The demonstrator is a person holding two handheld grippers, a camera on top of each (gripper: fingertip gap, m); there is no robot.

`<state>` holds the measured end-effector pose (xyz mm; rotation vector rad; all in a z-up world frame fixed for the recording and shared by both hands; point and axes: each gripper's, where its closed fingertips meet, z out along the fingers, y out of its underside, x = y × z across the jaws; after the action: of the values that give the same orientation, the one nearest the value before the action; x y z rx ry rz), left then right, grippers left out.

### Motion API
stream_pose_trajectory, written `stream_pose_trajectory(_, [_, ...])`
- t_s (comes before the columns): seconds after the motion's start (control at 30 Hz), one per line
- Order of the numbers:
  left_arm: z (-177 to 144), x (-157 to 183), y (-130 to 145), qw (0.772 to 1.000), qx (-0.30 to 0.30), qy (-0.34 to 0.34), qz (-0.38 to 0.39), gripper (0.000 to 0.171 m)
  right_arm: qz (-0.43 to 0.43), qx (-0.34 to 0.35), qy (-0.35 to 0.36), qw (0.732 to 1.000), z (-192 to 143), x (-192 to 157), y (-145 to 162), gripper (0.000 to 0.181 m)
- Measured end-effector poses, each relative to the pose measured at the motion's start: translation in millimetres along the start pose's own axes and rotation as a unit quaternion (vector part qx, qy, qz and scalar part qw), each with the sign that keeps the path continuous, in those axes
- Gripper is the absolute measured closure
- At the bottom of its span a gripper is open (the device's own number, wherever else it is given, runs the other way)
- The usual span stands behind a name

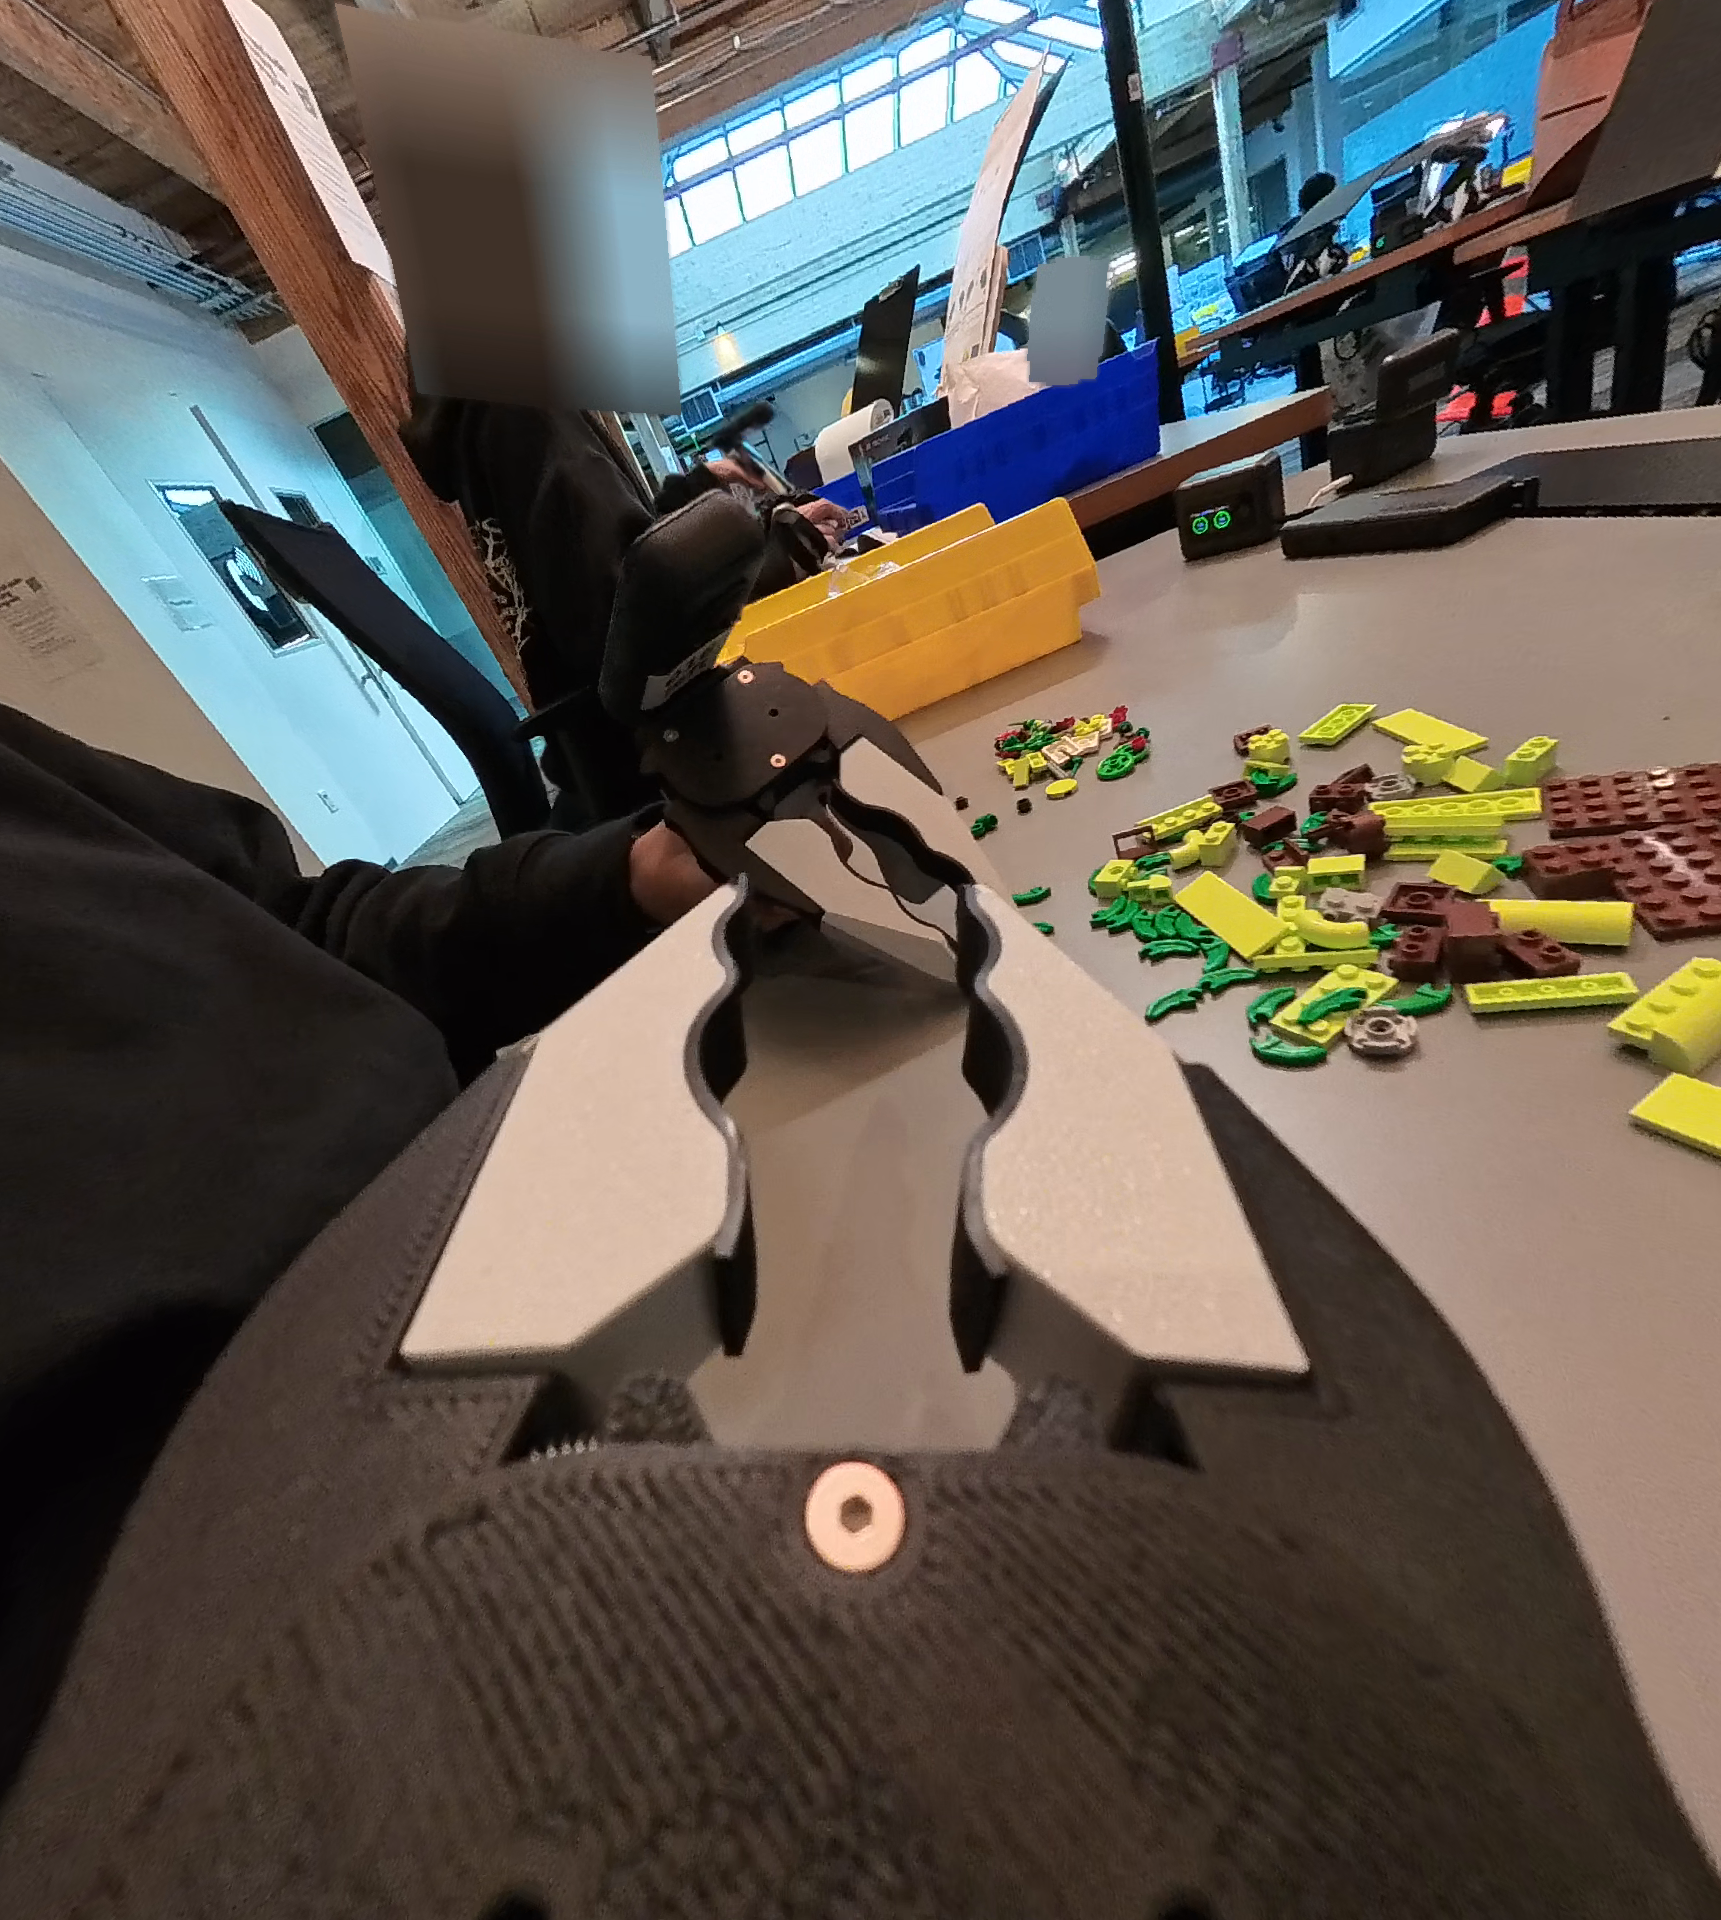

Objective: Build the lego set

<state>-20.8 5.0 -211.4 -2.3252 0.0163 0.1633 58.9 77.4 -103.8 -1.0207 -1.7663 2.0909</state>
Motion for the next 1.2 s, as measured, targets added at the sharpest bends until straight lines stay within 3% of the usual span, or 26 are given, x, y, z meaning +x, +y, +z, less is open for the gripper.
stream_pose_trajectory(1.2, [0.6, -0.7, 3.6, 1.0, -0.01, -0.003, -0.004, 0.15, 0.003, -0.003, -0.002, 1.0, 2.4, -0.2, 0.9, 0.145])
